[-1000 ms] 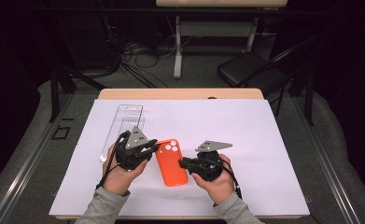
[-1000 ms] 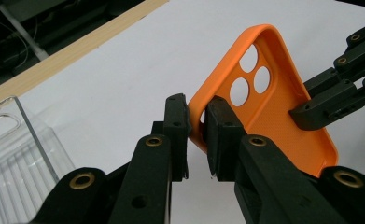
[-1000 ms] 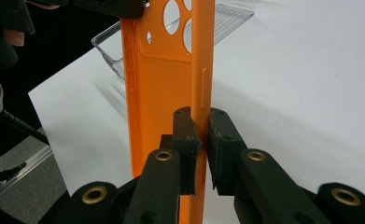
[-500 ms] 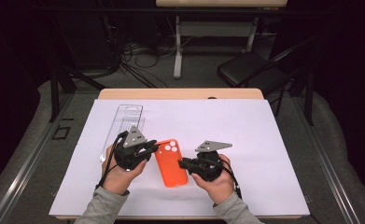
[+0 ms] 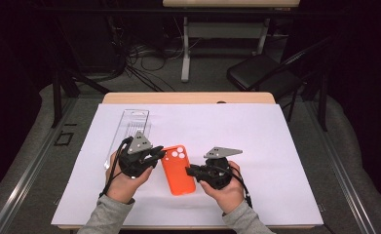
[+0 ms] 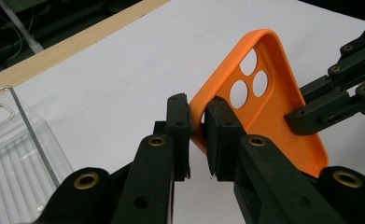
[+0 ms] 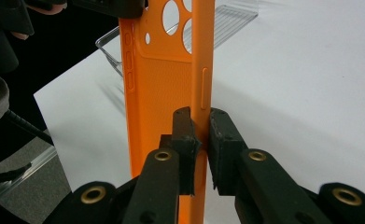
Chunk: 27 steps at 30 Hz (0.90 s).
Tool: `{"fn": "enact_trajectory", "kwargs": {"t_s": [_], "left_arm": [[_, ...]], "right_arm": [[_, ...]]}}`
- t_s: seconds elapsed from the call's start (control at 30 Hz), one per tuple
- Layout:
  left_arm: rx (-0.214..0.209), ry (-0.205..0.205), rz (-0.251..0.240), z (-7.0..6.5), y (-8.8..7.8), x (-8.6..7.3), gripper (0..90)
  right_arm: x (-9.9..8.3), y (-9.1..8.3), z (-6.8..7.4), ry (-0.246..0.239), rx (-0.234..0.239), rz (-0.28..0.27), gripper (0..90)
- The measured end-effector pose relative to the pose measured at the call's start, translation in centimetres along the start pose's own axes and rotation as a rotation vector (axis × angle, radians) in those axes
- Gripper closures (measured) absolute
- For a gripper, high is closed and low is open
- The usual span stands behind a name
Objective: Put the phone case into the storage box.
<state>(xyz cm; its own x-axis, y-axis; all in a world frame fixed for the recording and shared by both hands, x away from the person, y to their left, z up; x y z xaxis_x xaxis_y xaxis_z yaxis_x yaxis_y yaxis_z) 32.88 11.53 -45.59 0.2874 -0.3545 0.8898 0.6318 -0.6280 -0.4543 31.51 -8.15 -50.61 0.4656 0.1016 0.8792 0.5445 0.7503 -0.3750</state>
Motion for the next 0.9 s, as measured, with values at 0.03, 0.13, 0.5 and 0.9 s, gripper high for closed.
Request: {"fn": "enact_trajectory", "kwargs": {"t_s": [0.03,0.13,0.5,0.9], "left_arm": [[0.0,0.0,0.0,0.0,0.01,-0.01,80.6],[-0.003,-0.004,0.0,0.05,0.04,-0.05,80.6],[-0.008,-0.018,-0.001,0.2,0.12,-0.17,80.6],[-0.002,-0.014,0.005,0.61,0.24,-0.37,80.6]], "right_arm": [[-0.01,0.01,0.01,0.001,-0.001,0.001,81.9],[-0.03,0.06,-0.01,0.003,0.002,0.0,81.8],[-0.02,0.09,-0.06,0.007,0.014,-0.001,81.1],[0.17,-0.06,-0.25,-0.004,0.021,-0.017,68.8]]}}
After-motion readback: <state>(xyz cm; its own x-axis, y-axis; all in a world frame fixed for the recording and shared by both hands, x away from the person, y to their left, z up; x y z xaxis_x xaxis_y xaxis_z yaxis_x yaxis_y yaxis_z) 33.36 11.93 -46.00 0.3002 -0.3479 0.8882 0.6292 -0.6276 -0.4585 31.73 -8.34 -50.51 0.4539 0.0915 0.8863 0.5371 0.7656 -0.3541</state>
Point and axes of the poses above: each handheld gripper's, and its own axes: y roughly forward along the jaws, x roughly out of its top, z roughly to its left, the point moved 4 cm from there along y, roughly forward along the jaws, and after that the axes turned 9 degrees about -z, right-handed, at the moved point
